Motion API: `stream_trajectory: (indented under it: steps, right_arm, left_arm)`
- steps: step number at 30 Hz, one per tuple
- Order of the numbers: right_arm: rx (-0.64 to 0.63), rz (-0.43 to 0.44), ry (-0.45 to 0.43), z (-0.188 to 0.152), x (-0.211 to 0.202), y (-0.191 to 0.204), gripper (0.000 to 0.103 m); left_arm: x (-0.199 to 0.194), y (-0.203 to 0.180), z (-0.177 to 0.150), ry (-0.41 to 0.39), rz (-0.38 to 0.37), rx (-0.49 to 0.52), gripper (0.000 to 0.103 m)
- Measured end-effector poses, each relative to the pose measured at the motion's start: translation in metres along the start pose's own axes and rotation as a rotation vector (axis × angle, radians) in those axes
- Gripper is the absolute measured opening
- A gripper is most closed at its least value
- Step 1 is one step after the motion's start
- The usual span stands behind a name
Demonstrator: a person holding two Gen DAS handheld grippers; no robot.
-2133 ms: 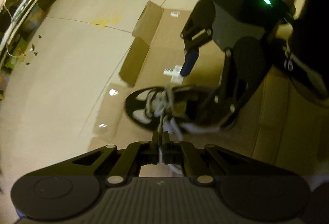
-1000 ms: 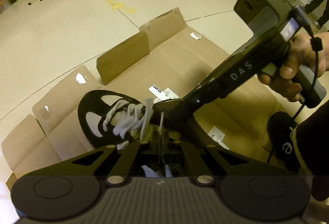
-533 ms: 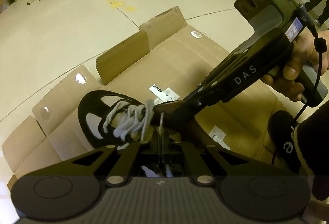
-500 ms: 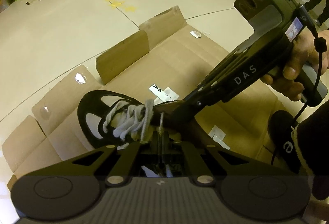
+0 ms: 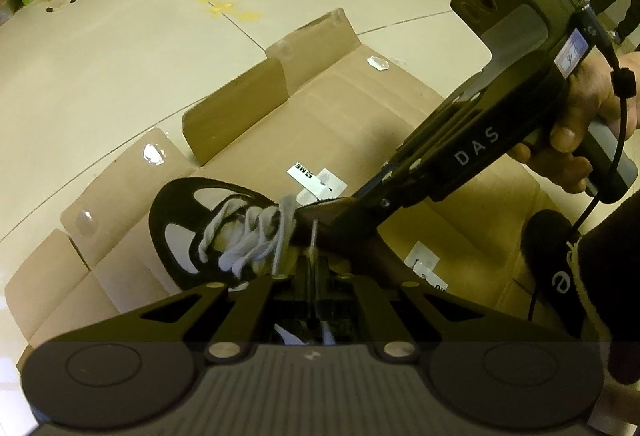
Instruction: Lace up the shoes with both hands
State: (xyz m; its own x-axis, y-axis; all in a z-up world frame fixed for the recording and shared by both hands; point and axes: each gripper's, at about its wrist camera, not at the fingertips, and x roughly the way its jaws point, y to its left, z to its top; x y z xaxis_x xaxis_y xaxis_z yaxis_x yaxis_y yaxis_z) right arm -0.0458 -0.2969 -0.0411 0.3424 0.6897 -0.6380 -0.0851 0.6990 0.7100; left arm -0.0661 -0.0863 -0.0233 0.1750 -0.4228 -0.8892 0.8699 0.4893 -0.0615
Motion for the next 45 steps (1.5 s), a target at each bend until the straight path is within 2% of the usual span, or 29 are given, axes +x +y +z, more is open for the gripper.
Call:
stream_trajectory:
  steps: [6, 11, 18, 21, 25, 29, 32, 41, 42, 45]
  right_arm:
    - [-0.009, -0.001, 0.004, 0.0, -0.001, 0.002, 0.01]
    - [-0.006, 0.009, 0.015, 0.0, -0.003, 0.003, 0.022]
    - [0.032, 0.039, -0.002, 0.001, -0.009, 0.003, 0.025]
    - [0.035, 0.042, -0.009, 0.002, -0.009, 0.004, 0.026]
    - [0.129, 0.083, -0.05, 0.004, -0.013, -0.006, 0.025]
    - [0.225, 0.112, -0.077, 0.007, -0.012, -0.017, 0.023]
    - [0.264, 0.122, -0.058, 0.007, -0.003, -0.02, 0.016]
    - [0.48, 0.199, -0.082, -0.002, 0.005, -0.041, 0.015]
    - [0.49, 0.198, -0.086, -0.002, 0.005, -0.042, 0.007]
    - [0.51, 0.195, -0.097, -0.003, 0.008, -0.044, 0.004]
  left_arm:
    - [-0.002, 0.001, 0.005, -0.033, -0.001, 0.0, 0.001]
    - [0.0, 0.0, 0.008, -0.038, -0.009, 0.005, 0.001]
    - [0.001, 0.006, 0.008, -0.037, 0.009, -0.025, 0.001]
    - [0.001, 0.009, 0.011, -0.04, -0.015, -0.053, 0.001]
    - [0.005, 0.004, 0.015, -0.04, -0.018, -0.041, 0.001]
    - [0.006, 0.007, 0.015, -0.038, -0.023, -0.065, 0.002]
    - [0.006, 0.007, 0.014, -0.035, -0.02, -0.071, 0.002]
    - [0.005, 0.008, 0.011, -0.042, -0.016, -0.087, 0.002]
    - [0.005, 0.008, 0.011, -0.042, -0.016, -0.087, 0.002]
    - [0.006, 0.009, 0.011, -0.038, -0.012, -0.091, 0.006]
